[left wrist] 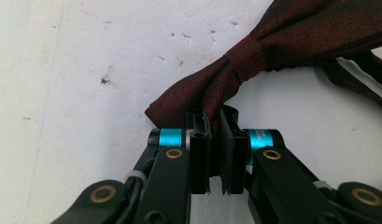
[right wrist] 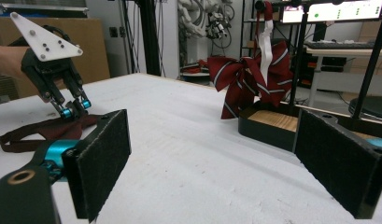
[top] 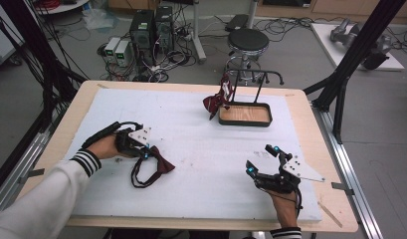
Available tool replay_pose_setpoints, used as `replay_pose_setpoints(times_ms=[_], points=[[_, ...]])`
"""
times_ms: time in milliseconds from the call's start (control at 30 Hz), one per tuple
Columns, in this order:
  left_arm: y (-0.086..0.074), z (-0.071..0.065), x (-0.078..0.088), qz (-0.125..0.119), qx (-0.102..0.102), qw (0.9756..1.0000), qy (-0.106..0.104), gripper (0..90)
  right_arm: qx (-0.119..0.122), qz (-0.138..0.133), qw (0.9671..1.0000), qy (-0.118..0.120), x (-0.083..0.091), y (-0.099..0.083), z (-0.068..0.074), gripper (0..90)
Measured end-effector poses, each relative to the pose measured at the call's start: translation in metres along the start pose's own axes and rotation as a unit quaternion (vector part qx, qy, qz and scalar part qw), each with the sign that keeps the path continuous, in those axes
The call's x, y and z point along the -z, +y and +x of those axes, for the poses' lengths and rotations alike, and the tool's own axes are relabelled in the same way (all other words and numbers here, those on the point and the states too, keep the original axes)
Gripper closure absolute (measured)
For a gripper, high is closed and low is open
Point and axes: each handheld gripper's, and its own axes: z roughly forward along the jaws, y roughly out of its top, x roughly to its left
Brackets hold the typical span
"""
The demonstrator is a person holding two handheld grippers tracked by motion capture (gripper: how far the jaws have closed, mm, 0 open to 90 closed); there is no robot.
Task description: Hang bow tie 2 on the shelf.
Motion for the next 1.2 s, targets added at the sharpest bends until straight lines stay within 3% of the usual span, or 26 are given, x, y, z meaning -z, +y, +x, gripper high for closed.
replay_pose_setpoints(times_ms=[300, 500, 600, 867, 1200], points=[[0.004, -0.002, 0.005, -0.03, 0.018, 0.9994, 0.004, 83.6, 0.0, 0.001, 1.0, 0.003, -0.002, 0.001, 0.0, 10.5], [0.009, -0.004, 0.013, -0.042, 0.04, 0.998, 0.026, 83.5, 0.001, 0.004, 0.9999, 0.012, -0.006, 0.004, 0.002, 10.5], [0.012, -0.006, 0.017, -0.059, 0.06, 0.9955, 0.044, 83.5, 0.0, 0.006, 0.9998, 0.017, -0.008, 0.006, 0.003, 10.5], [0.026, -0.016, 0.023, -0.087, 0.084, 0.9899, 0.074, 83.6, 0.0, 0.013, 0.9992, 0.038, -0.019, 0.014, 0.008, 10.5], [0.038, -0.024, 0.027, -0.116, 0.095, 0.9834, 0.101, 83.6, -0.001, 0.027, 0.9973, 0.068, -0.033, 0.027, 0.015, 10.5]])
